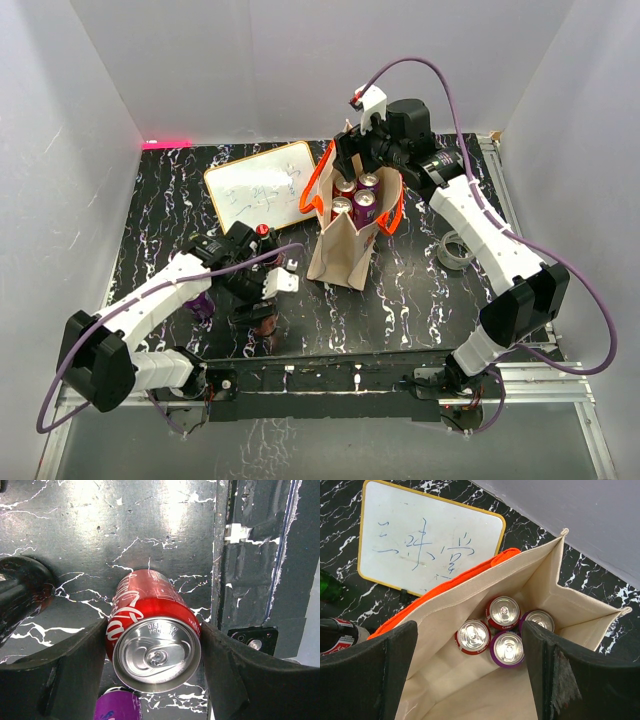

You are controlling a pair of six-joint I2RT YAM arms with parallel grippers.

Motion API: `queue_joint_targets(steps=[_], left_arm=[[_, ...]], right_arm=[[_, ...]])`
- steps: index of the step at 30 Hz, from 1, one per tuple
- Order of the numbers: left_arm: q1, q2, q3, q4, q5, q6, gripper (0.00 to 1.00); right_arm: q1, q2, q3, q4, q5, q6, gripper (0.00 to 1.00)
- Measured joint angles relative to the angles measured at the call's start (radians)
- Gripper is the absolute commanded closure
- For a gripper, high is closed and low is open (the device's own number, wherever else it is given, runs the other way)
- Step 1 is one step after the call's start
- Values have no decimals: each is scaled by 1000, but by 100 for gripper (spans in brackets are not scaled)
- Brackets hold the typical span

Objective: Place the beverage into the canvas bag
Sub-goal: Pick up the drink from the center of the board.

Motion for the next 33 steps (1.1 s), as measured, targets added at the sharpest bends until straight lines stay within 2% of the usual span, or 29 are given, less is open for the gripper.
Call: queue_joint_targets(steps=[3, 4, 8, 15, 23, 29, 33], left_arm=[[0, 20, 22, -13, 1, -10, 97], [0, 34, 42, -25, 3, -15, 100], [-6, 101, 195, -80, 19, -32, 100], [-13, 248, 643, -208, 88, -44, 100], [-16, 336, 1031, -352, 119, -66, 100], [-17, 448, 1297, -348, 140, -185, 100], [-18, 551, 1425, -280, 129, -295, 100]], right_arm=[[0, 0, -2, 0, 5, -3, 12], [-1, 0, -2, 0, 8, -4, 12], [-9, -1, -2, -5, 14, -7, 11], [-36, -93, -45, -31, 37, -17, 10], [-167, -150, -46, -35, 55, 3, 11], [-212, -147, -77, -64, 55, 30, 14], [-217, -162, -150, -87, 39, 48, 15]])
